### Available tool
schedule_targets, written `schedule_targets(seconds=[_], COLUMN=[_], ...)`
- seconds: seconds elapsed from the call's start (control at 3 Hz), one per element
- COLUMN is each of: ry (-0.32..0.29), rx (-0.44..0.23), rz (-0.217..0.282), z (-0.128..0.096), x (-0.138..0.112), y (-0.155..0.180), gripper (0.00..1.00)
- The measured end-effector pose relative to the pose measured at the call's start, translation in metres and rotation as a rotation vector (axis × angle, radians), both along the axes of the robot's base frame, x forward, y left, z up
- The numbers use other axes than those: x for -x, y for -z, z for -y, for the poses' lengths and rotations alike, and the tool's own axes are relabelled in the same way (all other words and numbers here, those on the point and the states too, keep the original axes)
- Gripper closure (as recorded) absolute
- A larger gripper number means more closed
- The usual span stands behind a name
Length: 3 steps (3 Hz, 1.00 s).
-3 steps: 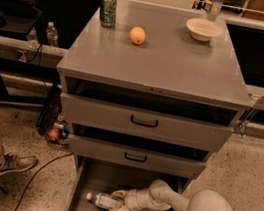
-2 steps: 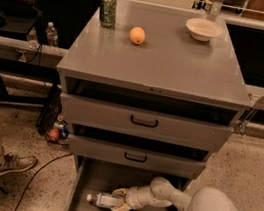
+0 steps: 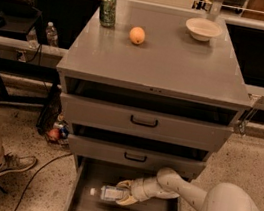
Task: Pick blue plastic bottle from bottom drawer and place on counter
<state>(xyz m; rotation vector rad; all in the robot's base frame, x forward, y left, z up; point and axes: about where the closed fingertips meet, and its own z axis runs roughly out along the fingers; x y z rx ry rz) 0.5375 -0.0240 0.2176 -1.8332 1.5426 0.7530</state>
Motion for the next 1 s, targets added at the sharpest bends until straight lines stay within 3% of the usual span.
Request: schedule_targets(seconds=[0.33, 0.67, 1.0], ry=[0.0, 0.03, 0.082], rx=[0.0, -0.008, 0.002], rz=[0.0, 0.024, 0.084], z=[0.0, 0.017, 0.045], x=[0.0, 0.009, 0.023], y=[0.0, -0.019, -0.061], gripper=[1.0, 1.0, 1.0])
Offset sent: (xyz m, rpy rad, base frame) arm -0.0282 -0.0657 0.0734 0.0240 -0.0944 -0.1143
